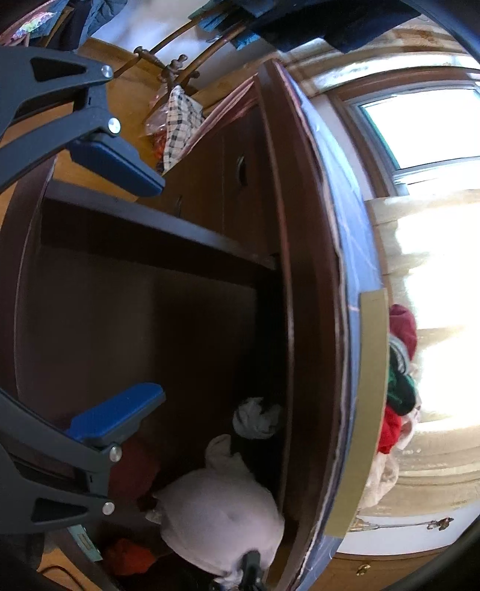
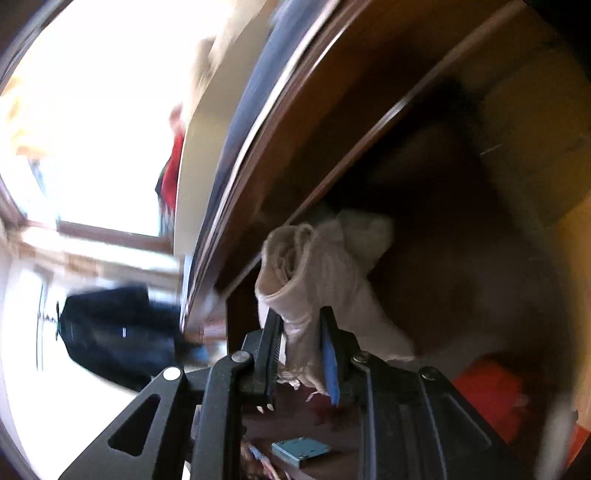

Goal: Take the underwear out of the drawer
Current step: 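Lift the beige bra out of the drawer with the right gripper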

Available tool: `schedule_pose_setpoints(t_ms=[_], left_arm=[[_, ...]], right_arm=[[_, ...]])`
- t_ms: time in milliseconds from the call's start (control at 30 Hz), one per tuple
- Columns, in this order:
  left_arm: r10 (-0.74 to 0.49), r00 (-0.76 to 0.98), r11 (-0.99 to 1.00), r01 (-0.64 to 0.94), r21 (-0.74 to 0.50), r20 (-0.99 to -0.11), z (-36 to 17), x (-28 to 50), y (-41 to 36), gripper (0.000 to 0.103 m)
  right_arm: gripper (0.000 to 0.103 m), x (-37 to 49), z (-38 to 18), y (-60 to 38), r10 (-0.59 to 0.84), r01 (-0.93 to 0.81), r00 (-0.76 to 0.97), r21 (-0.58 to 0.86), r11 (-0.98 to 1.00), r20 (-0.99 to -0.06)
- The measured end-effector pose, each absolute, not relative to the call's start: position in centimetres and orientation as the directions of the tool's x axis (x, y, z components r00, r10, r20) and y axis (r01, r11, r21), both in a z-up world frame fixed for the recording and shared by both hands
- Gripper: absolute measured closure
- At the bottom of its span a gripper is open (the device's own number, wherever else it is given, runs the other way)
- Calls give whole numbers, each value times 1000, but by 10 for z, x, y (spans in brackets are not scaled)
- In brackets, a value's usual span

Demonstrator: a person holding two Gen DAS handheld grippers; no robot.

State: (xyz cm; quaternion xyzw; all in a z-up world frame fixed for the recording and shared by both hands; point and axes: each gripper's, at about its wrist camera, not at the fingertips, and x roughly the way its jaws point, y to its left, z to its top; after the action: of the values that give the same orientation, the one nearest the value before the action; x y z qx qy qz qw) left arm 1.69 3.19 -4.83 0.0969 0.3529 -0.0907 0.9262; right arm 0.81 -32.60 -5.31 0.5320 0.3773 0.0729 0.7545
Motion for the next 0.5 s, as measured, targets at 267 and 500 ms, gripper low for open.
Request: schedule_pose_setpoints(t_ms=[267,500], left_arm=[[-80,739,962,234,144,-669,-53,16,25,1],[-61,749,957,232,174,-660,-53,17,18,1]], right_arm=[[31,-8,-64,-335,507,304,732,885,353,-454],[28,-7,-22,-302,405,261,726,767,586,-556]])
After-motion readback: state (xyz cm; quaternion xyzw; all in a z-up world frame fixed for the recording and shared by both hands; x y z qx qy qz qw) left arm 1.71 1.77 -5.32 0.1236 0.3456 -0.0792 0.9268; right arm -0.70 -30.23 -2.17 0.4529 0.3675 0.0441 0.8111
